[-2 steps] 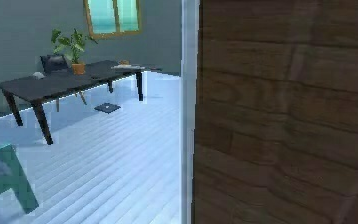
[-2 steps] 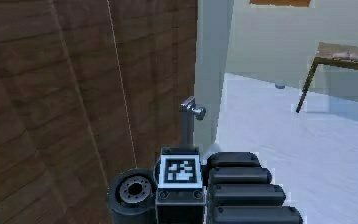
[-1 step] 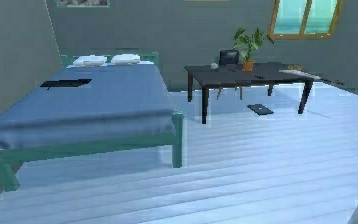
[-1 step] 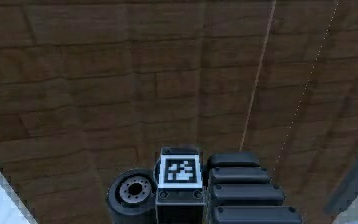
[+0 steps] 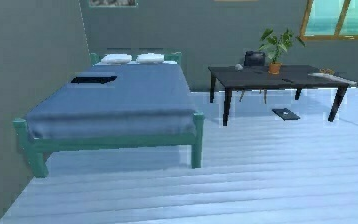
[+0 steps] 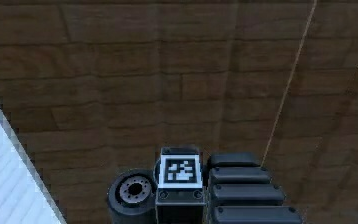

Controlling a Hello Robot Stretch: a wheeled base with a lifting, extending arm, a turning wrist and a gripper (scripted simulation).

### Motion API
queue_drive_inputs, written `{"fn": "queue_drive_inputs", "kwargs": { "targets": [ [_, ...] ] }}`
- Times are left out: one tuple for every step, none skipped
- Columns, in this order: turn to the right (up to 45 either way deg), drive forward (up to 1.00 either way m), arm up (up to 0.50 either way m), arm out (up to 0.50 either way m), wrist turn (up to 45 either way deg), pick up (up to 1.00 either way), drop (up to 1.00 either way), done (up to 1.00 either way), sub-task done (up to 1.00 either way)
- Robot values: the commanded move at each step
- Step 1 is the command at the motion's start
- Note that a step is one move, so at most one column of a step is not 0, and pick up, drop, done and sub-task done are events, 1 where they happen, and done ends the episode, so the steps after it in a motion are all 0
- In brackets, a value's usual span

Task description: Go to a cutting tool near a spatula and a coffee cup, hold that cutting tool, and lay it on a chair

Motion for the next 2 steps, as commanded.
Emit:
{"fn": "queue_drive_inputs", "kwargs": {
  "targets": [
    [0.0, 0.45, 0.0, 0.0, 0.0, 0.0, 0.0, 0.0, 0.0],
    [-6.0, 0.0, 0.0, 0.0, 0.0, 0.0, 0.0, 0.0, 0.0]
  ]
}}
